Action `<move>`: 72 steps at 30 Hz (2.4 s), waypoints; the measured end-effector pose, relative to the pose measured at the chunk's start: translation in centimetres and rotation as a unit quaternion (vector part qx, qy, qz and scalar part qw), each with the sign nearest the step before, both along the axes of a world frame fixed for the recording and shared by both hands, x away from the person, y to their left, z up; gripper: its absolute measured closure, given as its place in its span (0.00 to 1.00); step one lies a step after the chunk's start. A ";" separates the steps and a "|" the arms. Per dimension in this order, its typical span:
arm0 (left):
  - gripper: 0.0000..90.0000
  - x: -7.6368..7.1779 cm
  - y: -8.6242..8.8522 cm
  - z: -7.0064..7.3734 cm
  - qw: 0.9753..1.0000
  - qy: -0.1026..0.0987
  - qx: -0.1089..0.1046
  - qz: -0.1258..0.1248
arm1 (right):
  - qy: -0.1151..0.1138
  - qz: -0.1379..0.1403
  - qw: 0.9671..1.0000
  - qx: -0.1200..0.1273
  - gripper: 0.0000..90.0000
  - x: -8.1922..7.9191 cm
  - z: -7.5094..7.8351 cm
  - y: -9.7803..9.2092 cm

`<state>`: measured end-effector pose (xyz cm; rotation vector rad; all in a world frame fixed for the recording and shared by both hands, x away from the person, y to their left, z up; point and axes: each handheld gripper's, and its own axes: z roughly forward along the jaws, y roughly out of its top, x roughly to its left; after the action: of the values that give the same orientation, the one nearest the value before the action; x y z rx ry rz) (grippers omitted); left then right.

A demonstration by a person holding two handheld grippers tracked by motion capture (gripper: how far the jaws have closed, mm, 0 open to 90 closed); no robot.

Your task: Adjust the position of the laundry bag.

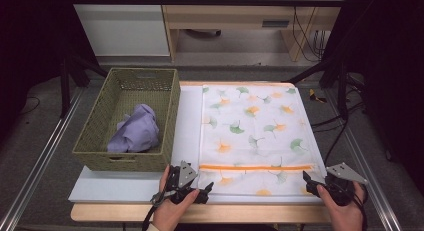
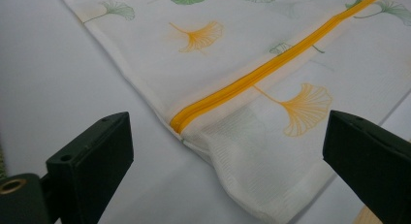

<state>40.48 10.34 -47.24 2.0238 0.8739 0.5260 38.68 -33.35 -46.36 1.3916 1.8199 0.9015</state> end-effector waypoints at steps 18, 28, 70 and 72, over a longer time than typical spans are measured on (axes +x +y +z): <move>0.20 -0.4 0.3 -0.5 0.999 0.023 0.024 0.006 | 0.047 -0.001 0.999 0.026 0.25 -1.8 -0.8 -1.5; 0.38 -0.1 -0.3 -1.1 0.999 0.041 0.022 0.008 | 0.075 -0.007 0.997 0.031 0.38 -0.8 -1.7 -1.6; 1.00 -0.8 2.9 -0.4 0.998 0.033 0.025 0.036 | 0.066 0.055 0.996 0.010 0.99 0.6 -0.9 2.1; 1.00 -0.9 2.9 -0.5 0.998 0.035 0.026 0.034 | 0.069 0.053 0.996 0.015 0.99 0.7 -0.8 2.2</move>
<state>39.59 13.22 -47.78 2.0765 0.9839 0.5245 39.35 -31.17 -47.15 1.4163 2.0077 0.9093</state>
